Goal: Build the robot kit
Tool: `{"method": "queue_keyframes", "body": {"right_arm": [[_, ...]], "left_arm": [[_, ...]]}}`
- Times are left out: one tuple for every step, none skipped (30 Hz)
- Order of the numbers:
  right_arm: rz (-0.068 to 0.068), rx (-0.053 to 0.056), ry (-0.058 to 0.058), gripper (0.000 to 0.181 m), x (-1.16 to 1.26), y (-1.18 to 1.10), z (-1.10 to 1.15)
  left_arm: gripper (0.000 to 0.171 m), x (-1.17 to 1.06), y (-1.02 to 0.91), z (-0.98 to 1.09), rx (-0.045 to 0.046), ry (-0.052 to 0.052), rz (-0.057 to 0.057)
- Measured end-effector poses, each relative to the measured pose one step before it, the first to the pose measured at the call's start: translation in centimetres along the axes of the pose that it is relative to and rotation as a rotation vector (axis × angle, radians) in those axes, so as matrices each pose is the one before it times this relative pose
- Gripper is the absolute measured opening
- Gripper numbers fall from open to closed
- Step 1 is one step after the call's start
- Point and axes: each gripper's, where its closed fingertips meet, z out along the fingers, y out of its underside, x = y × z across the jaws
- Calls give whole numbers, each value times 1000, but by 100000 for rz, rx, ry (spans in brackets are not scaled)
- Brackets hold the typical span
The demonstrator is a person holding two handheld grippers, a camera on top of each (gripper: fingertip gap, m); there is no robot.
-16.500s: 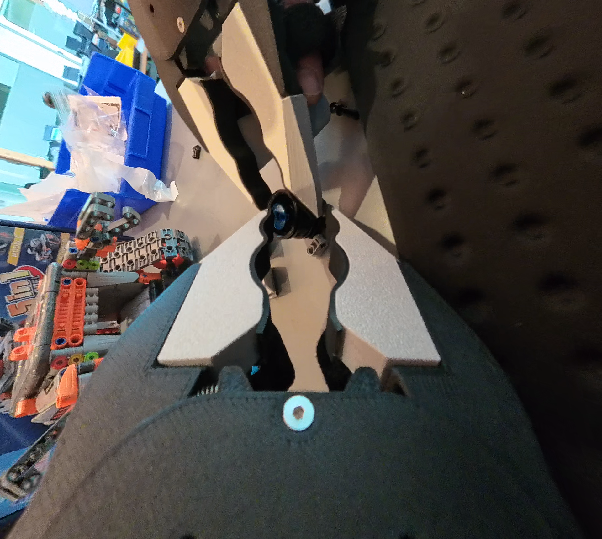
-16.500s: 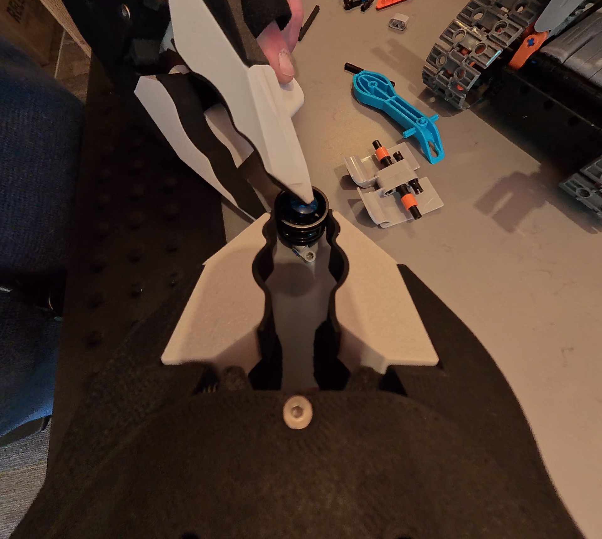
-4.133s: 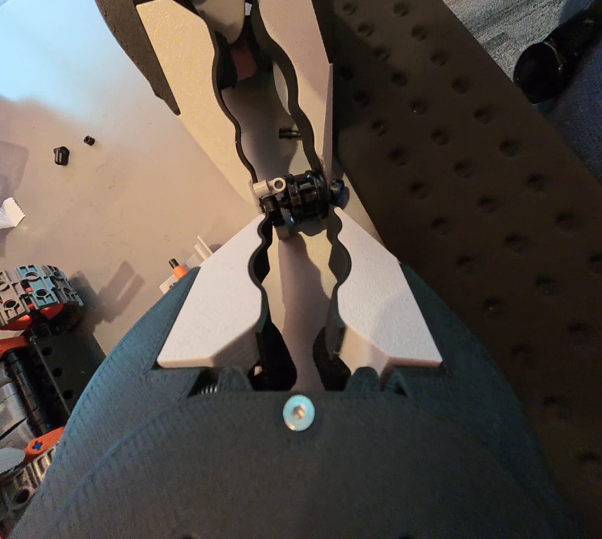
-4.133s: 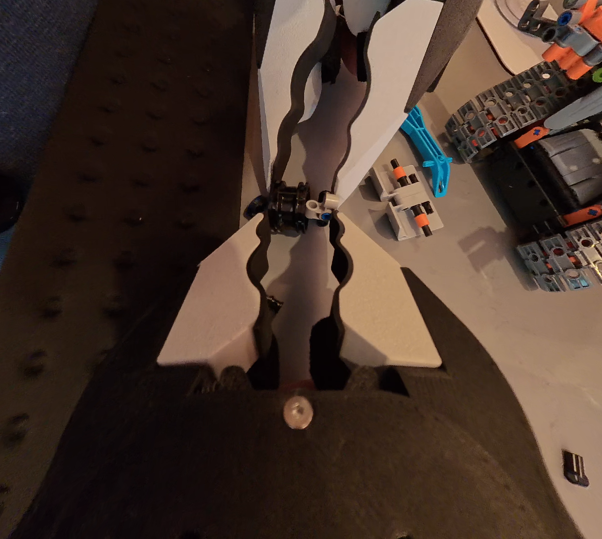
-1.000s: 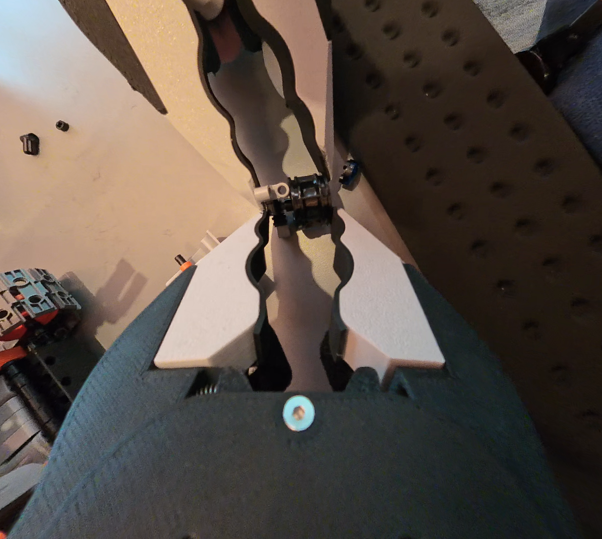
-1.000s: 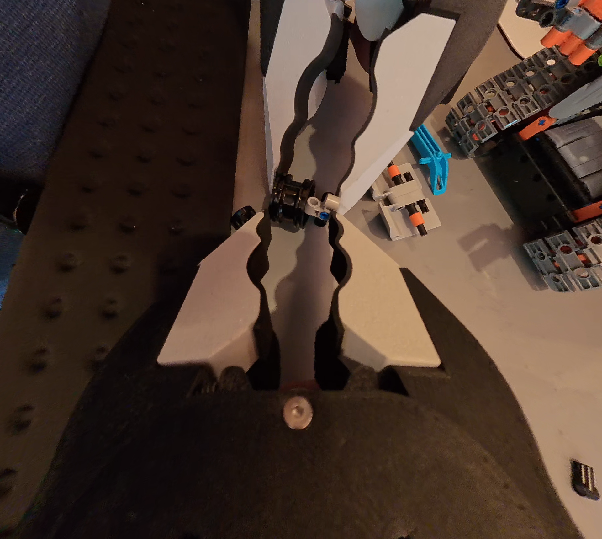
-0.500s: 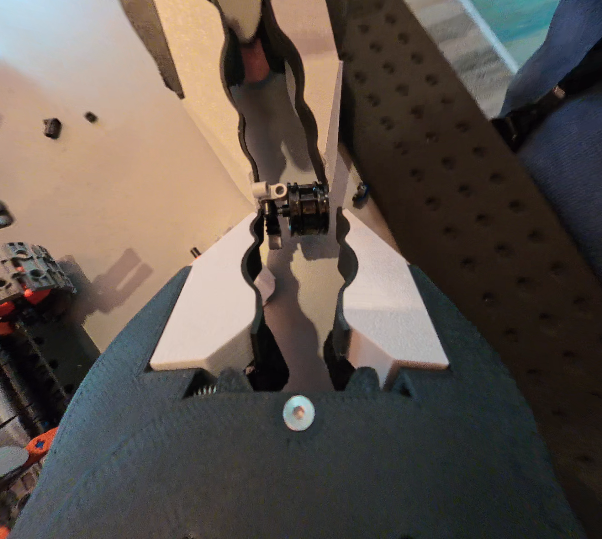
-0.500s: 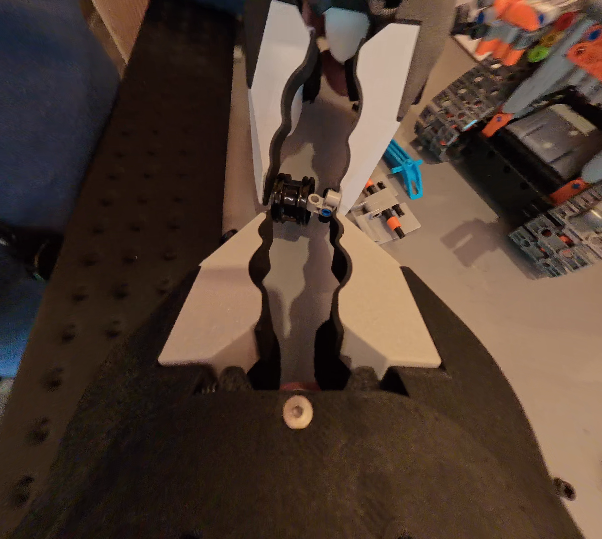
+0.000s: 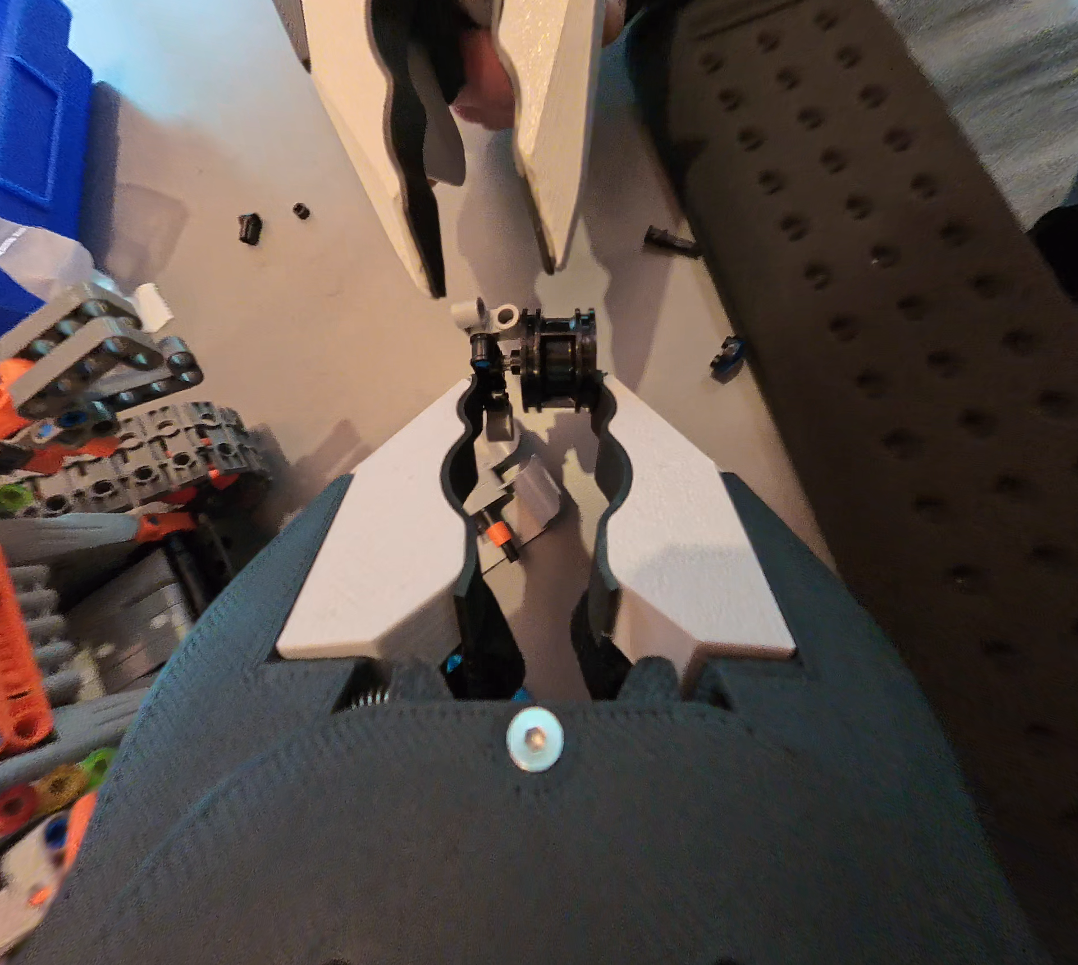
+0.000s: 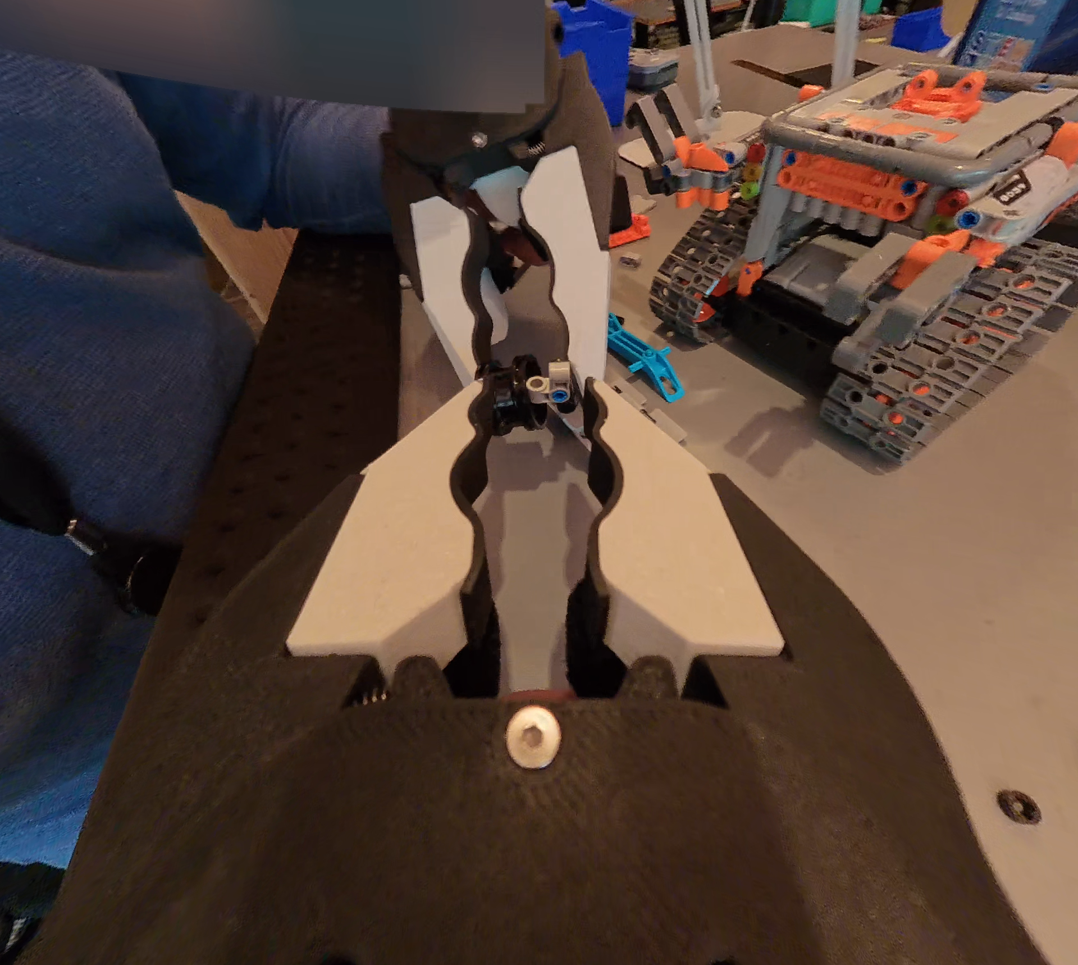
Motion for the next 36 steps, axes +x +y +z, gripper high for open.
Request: {"method": "queue_keyframes", "body": {"right_arm": [[-630, -2010, 1541, 30, 78, 318, 246], [-175, -1504, 966, 30, 3, 252, 288], [884, -585, 1447, 30, 134, 110, 287], [813, -1699, 1176, 29, 171, 278, 292], [-486, -868, 389, 25, 51, 179, 194], [-71, 142, -995, 19, -156, 13, 77], [834, 83, -602, 19, -43, 3, 44], [160, 776, 229, 19, 85, -67, -66], [457, 1114, -92, 19, 56, -147, -126], [562, 1793, -33, 19, 45, -285, -149], [629, 2647, 832, 18, 188, -410, -180], [1445, 3046, 535, 18, 203, -439, -202], [1882, 2897, 276, 17, 221, -408, -208], [1718, 3698, 484, 8, 223, -556, -279], [2004, 4969, 1192, 7, 364, -737, -343], [3418, 5032, -641, 7, 173, -783, -359], [2558, 3091, -993, 7, 52, -492, -241], [-339, 178, 1437, 7, 252, -40, -74], [-1240, -1866, 2023, 7, 308, 301, -3], [651, -573, -440, 7, -1, 109, 22], [1200, 1266, -668, 7, -72, -182, 21], [453, 1116, -138, 7, -49, -195, 16], [1267, 1009, -161, 7, 48, -205, -36], [1949, 2579, -962, 7, -8, -395, -98], [2292, 3665, -622, 7, 51, -572, -153], [1864, 3716, 237, 7, 145, -624, -206], [1821, 3996, 460, 7, 147, -708, -234], [1904, 4525, 326, 7, 78, -771, -218], [2033, 4236, 510, 7, 57, -713, -123], [1684, 3102, 552, 7, 11, -533, 4], [977, 1645, 929, 7, -33, -326, 139], [-304, 1573, 1636, 6, -67, -313, 208], [-678, 873, 73, 6, -382, -214, 284], [-864, 209, 171, 7, -396, -70, 362], [-1556, 331, 1768, 7, -212, -34, 385], [-1236, -677, 631, 6, -330, 159, 442]], "left_arm": [[35, -307, 173, 49, -3180, -3949, 3169], [35, -155, 206, 84, -2979, -3056, 3120], [35, 180, 153, 131, -2460, -705, 2666], [34, -40, -31, 80, -1333, -2361, 2964], [34, -166, 117, 61, -2331, -3027, 2984], [34, -186, 158, -4, -2317, -2570, 2814], [34, -84, 30, -93, -880, -1277, 2022], [34, -244, -37, -119, 118, -2014, 1120], [34, -213, -144, -125, 921, -1374, 442], [35, -298, -179, -145, 1221, -1384, -701], [34, -462, -189, -165, 1622, -2271, -863], [35, -427, -198, -172, 1897, -1904, -977], [35, -418, -219, -160, 1733, -1698, -1436], [38, -576, -337, -191, 2296, -3047, -1588], [36, -480, -471, -256, 3031, -2645, -1285], [41, -521, -529, -241, 3063, -3184, -1410], [40, -146, -499, -164, 2446, -1295, -723], [37, -164, -299, -30, 1437, -1605, -263], [34, 69, -76, 56, 541, 77, -264], [27, 244, 59, 94, 57, 1384, -512], [23, -151, -178, -34, 1769, -1457, -460], [22, -237, -174, -98, 1219, -1767, -396], [25, -377, -80, -26, 93, -2844, -282], [31, -369, -94, 2, 132, -3333, 18], [38, -257, -344, -107, 1873, -3099, 468], [46, 135, -384, -68, 1704, -625, 285], [54, 72, -183, 93, -141, -1182, -59], [62, -142, -196, 98, -174, -2870, 985], [64, -396, -177, 30, -145, -4196, 1460], [65, -533, -135, -6, -226, -4210, 83], [66, -479, -292, -58, 1138, -3160, -1142], [65, -376, -329, -137, 1308, -2203, -379], [62, -627, -121, -172, -87, -3630, 1558], [57, -449, 4, -134, -594, -2200, 1277], [53, -325, -10, -137, -178, -1379, 264], [48, -287, -109, -162, 469, -1346, 443]]}}
